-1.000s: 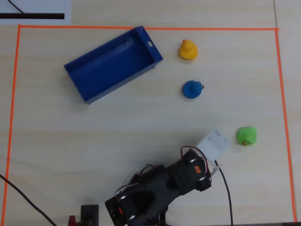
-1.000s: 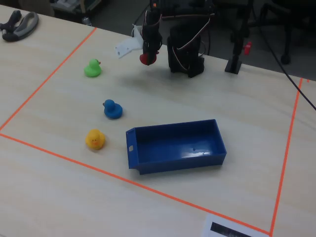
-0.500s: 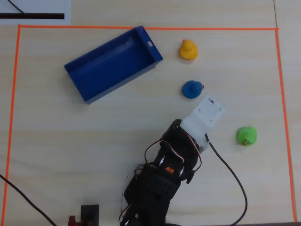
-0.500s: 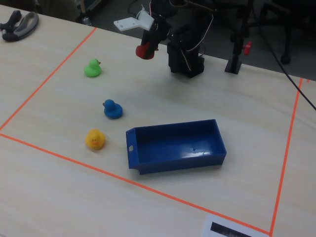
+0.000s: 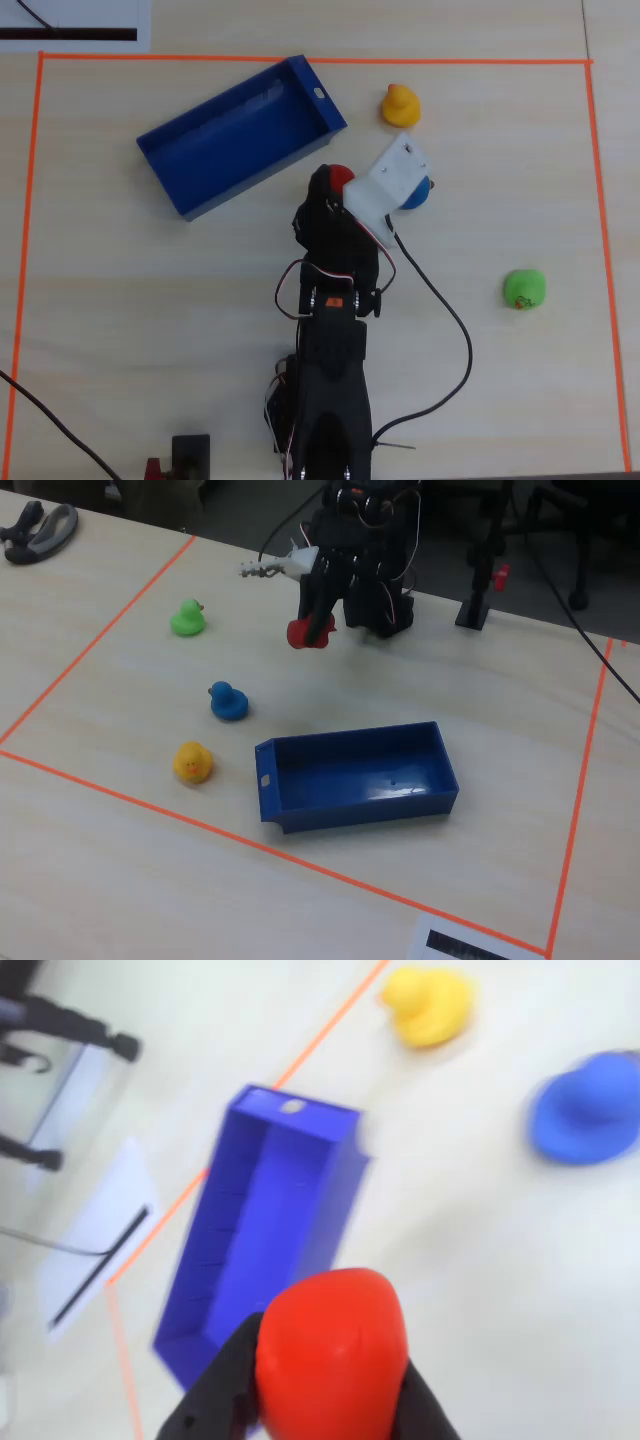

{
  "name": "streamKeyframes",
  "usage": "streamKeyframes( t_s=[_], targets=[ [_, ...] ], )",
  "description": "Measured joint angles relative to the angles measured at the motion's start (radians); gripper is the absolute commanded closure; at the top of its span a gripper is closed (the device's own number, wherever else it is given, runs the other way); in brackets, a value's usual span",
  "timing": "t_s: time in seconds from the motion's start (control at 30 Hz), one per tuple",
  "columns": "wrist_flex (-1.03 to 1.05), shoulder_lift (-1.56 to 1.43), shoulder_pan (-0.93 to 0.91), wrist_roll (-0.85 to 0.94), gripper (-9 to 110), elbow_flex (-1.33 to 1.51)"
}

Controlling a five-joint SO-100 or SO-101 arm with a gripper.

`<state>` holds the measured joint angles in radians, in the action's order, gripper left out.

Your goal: Grasp red duck and put it into box.

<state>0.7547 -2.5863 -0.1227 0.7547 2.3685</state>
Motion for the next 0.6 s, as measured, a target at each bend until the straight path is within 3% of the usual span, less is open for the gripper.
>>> streamKeyframes(
  t_s=[0.17, 0.6],
  targets=[
    [-0.155, 0.13, 0.138, -0.02, 101, -0.006],
    [-0.295, 0.58, 0.357, -0.049, 101, -0.273]
  ],
)
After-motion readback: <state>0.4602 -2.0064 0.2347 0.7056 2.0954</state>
